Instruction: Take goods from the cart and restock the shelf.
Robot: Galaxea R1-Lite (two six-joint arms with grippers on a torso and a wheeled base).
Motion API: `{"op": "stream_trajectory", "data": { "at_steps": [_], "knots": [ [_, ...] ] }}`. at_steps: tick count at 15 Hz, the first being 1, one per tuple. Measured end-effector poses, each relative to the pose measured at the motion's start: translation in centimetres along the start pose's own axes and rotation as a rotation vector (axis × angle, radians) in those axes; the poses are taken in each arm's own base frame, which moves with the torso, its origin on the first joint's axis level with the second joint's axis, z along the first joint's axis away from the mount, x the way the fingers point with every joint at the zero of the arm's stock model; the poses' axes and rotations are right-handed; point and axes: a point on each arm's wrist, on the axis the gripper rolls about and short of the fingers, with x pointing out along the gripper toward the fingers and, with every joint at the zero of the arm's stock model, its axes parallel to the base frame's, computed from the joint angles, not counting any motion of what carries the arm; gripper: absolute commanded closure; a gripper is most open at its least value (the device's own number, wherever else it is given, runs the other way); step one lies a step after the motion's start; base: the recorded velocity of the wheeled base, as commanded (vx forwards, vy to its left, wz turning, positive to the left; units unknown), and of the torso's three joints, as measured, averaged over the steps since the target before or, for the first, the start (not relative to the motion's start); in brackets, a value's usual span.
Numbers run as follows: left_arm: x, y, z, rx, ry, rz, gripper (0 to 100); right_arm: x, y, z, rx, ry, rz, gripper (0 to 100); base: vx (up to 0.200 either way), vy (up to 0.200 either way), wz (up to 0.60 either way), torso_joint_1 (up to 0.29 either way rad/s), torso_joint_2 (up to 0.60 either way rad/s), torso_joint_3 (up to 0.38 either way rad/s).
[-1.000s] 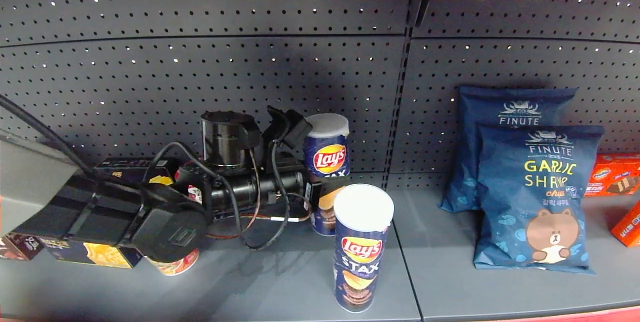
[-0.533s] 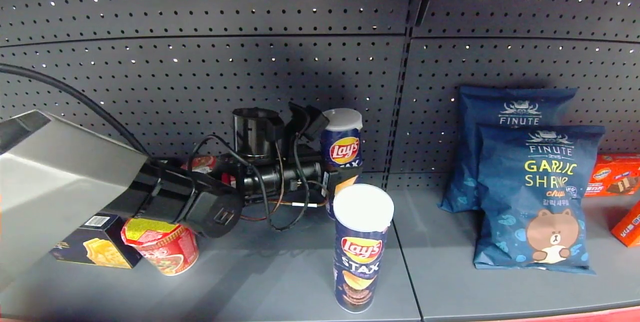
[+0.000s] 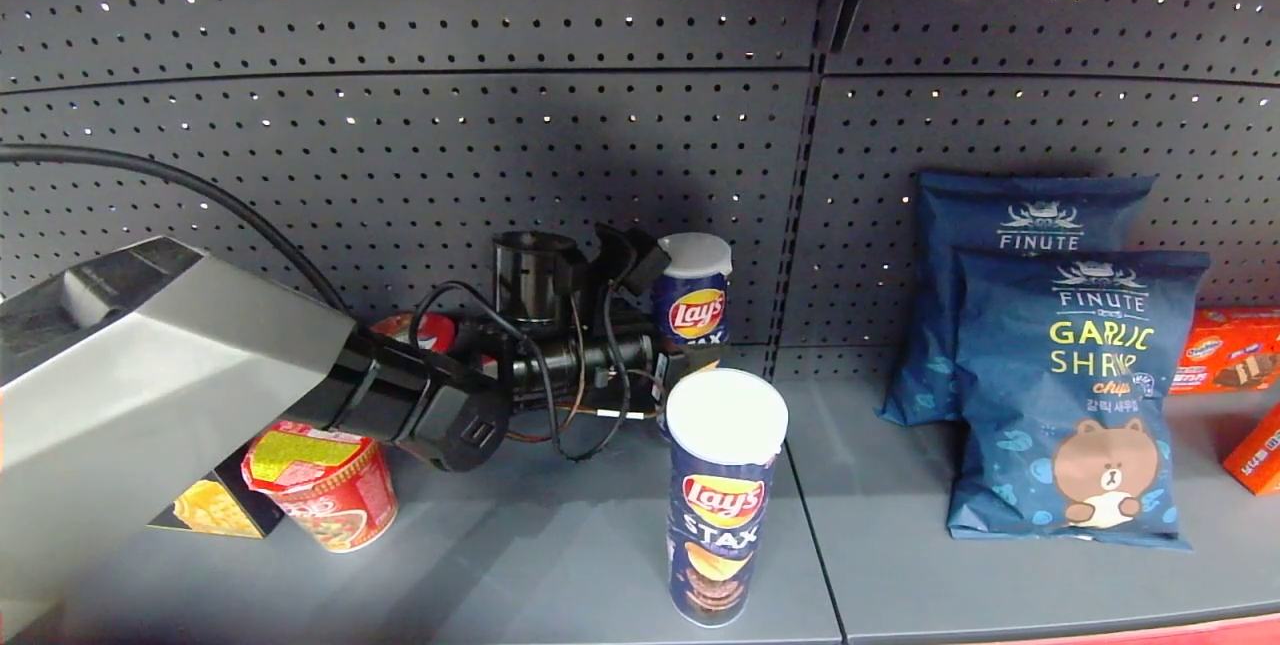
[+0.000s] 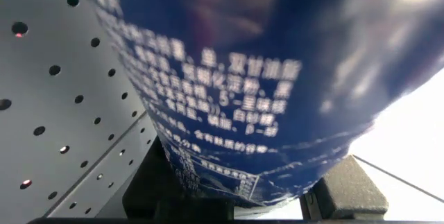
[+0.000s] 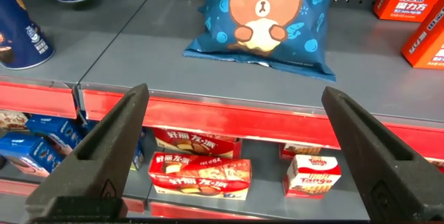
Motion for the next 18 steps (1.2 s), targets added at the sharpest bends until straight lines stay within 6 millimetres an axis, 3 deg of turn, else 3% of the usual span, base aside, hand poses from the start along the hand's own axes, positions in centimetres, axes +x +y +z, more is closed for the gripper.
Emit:
{"op": "stream_trajectory", "data": {
  "at_steps": [18],
  "knots": [
    [0.8, 2.0, -1.6, 0.024, 0.019, 0.03, 100, 0.0, 0.0, 0.0, 0.001, 0.002, 0.003, 0, 0.0, 0.0, 0.0, 0.0, 0.0, 0.0]
  ]
}}
